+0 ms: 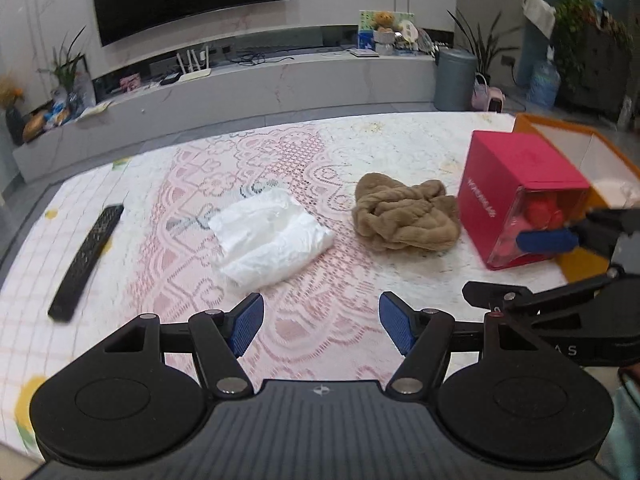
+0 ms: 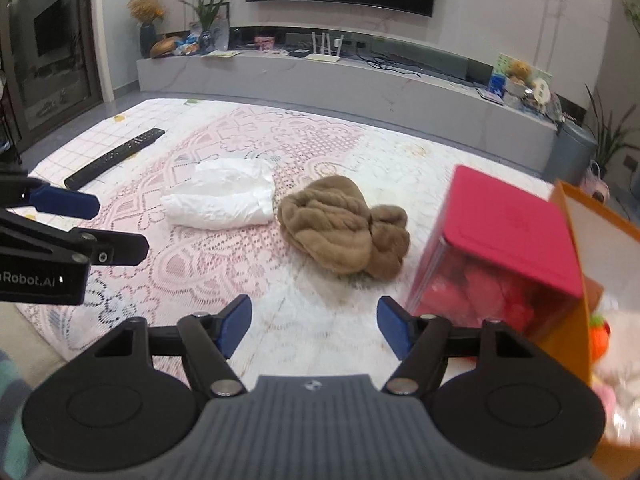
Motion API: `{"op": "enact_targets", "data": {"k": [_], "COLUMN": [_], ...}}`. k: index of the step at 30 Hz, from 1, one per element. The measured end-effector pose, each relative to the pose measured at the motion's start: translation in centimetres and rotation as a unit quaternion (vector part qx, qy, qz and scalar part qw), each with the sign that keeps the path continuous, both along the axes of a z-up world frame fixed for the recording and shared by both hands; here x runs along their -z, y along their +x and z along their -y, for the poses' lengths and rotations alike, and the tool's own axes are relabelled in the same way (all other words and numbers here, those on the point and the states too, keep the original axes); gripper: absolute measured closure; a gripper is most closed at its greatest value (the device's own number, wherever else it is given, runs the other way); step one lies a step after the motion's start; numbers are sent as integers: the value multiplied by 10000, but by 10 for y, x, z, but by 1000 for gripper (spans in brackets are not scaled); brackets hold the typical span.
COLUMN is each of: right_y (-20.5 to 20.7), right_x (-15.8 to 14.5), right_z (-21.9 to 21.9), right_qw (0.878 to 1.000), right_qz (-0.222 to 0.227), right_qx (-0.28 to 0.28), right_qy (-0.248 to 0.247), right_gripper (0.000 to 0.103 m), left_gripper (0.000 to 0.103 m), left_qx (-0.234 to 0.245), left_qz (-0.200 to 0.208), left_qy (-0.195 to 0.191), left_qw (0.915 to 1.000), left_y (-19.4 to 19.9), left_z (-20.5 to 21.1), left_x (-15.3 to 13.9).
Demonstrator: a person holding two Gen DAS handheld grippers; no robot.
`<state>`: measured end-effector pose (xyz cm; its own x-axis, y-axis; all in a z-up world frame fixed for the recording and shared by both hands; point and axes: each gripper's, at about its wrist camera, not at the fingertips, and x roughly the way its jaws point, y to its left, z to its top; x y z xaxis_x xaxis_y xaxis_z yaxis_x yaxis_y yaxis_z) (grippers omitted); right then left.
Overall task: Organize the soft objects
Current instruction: 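Move both tools back over the white bag and brown plush on the bed, then grasp the white plastic bag with the left tool while the right tool grasps the brown plush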
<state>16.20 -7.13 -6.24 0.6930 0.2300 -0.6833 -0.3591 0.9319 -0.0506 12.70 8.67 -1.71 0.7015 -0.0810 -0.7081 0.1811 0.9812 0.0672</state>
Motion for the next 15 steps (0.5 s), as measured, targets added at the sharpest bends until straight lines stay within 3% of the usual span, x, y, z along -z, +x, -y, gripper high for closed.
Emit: {"op": "enact_targets", "data": {"k": [7, 15], "right_y": [45, 95], "right_x": [9, 35], "right_z": [-23, -43], "right_qw": [9991, 9956], "right_qz": [115, 226], "right_qx": [-318, -502], "right_qy": [-255, -759], "right_gripper": [34, 34], "left_gripper": [25, 28], "left_qx": [423, 426], "left_qz": [90, -78], "left_qy": [231, 419], "left_qw": [9988, 9982], "left_y": [47, 97], "left_z": [-7, -4], "left_x": [18, 53]}}
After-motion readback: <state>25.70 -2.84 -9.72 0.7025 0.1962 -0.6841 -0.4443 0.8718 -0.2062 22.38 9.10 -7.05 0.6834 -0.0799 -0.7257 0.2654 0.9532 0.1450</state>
